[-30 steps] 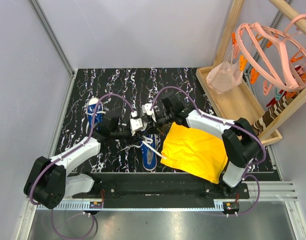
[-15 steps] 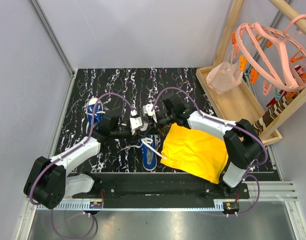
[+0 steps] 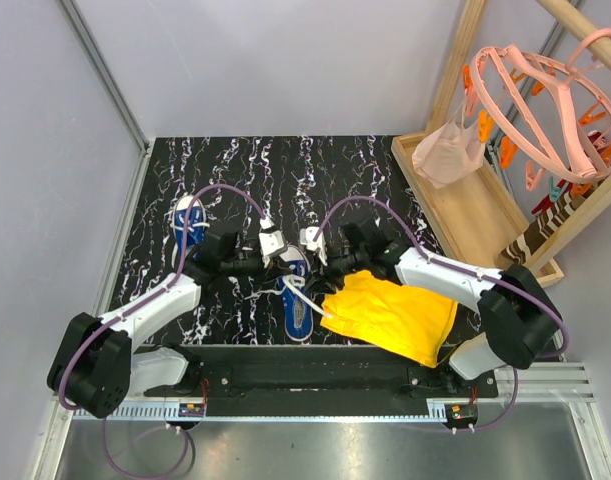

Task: Tie the shoes

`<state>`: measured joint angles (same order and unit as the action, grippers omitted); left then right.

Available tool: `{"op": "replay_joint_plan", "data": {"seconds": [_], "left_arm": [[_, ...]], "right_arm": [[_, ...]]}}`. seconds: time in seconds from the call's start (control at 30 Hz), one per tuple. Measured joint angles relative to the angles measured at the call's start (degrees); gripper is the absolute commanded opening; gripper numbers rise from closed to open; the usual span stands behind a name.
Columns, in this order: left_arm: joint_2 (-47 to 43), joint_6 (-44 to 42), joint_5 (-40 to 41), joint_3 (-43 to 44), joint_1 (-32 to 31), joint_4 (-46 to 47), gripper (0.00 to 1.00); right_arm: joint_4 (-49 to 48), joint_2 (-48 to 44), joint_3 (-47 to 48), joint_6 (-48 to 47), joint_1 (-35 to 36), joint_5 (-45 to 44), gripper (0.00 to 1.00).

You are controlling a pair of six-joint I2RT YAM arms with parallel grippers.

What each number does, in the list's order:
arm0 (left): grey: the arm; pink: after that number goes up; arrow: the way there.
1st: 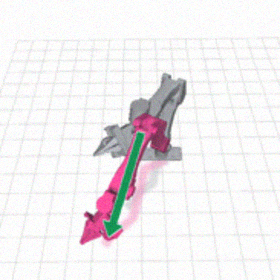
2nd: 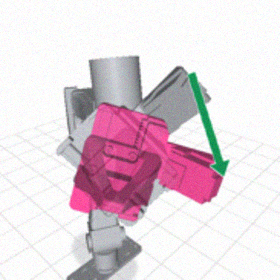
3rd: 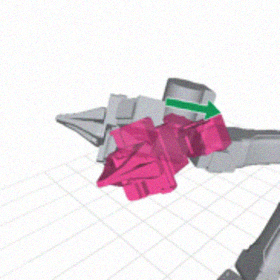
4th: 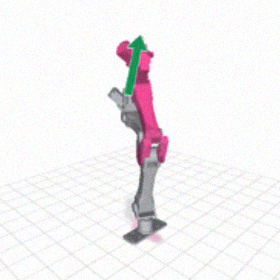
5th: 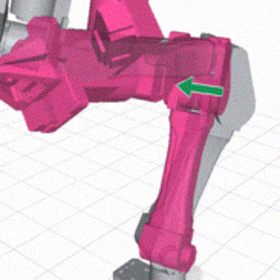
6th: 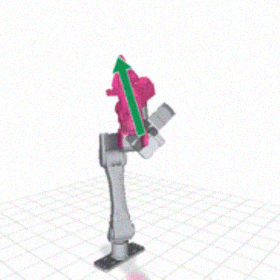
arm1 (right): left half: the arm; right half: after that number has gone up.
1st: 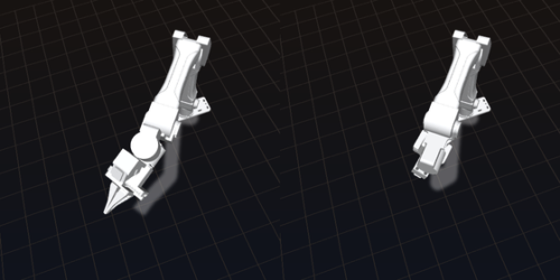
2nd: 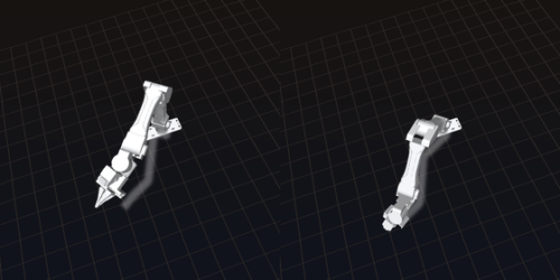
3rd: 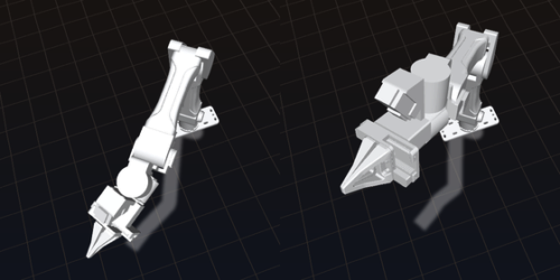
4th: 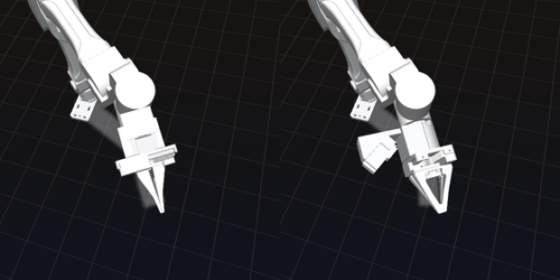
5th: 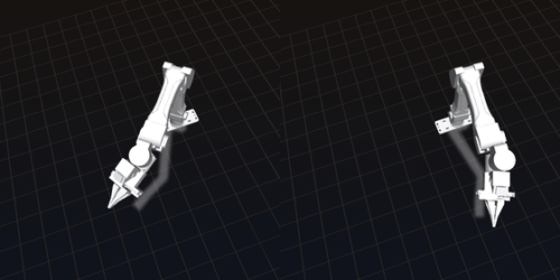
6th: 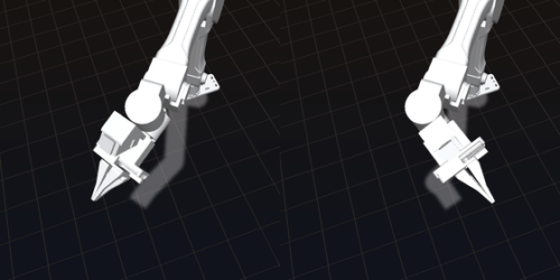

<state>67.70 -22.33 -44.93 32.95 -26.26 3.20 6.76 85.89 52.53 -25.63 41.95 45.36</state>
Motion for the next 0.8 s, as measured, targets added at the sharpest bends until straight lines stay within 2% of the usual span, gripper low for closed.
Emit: {"op": "replay_joint_plan", "data": {"seconds": [0.17,0.4,0.8], "left_arm": [[0.0,0.2,0.0,0.0,0.0,0.0,0.0],[0.0,0.3,0.0,0.0,0.0,0.0,0.0],[-0.1,0.4,0.0,-0.1,0.0,0.4,0.0]], "right_arm": [[-4.2,1.1,-0.9,4.1,3.1,-4.0,0.39],[-10.1,4.3,-0.9,7.5,4.7,-8.7,0.51],[-15.1,6.1,-1.5,8.5,5.5,-11.0,0.42]]}}
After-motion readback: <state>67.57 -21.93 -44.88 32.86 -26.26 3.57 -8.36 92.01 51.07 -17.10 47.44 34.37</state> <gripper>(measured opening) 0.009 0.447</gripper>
